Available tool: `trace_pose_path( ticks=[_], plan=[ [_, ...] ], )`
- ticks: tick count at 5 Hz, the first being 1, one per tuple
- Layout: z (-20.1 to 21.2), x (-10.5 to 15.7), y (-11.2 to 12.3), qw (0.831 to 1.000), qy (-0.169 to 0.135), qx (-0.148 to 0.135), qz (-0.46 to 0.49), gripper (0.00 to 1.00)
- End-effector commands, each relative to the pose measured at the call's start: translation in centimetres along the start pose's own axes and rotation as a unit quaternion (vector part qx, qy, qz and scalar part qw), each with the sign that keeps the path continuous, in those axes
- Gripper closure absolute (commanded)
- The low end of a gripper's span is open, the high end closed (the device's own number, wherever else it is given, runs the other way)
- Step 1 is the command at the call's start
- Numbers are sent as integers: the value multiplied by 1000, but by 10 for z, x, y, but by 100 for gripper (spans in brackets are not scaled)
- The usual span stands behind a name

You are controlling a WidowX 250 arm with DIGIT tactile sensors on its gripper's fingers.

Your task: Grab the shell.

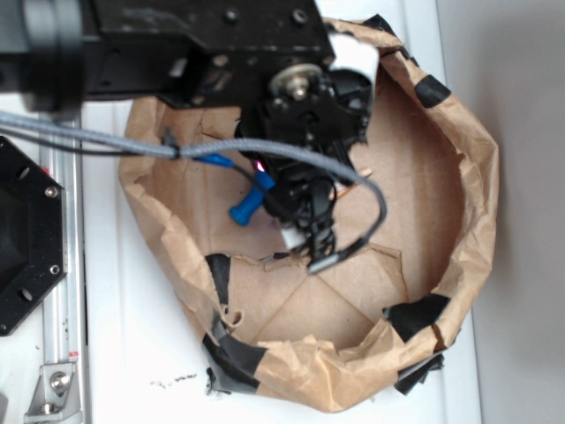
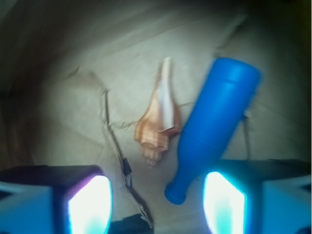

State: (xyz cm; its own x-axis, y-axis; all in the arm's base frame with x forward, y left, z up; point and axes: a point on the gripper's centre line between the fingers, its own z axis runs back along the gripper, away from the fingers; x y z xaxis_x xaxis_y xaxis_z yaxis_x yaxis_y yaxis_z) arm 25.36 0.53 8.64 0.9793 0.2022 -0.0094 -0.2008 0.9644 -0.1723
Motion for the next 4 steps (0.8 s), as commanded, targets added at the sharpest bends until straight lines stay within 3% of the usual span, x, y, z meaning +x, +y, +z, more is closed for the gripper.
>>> trace_pose_path(
  ticks=[1,2,3,4],
  plan=[
    [-16,11,-3,979,7,40,-200,0],
    [-26,12,-10,966,-3,52,-253,0],
    [-46,7,-15,955,9,71,-288,0],
    [-72,-1,-10,953,20,66,-294,0]
  ],
)
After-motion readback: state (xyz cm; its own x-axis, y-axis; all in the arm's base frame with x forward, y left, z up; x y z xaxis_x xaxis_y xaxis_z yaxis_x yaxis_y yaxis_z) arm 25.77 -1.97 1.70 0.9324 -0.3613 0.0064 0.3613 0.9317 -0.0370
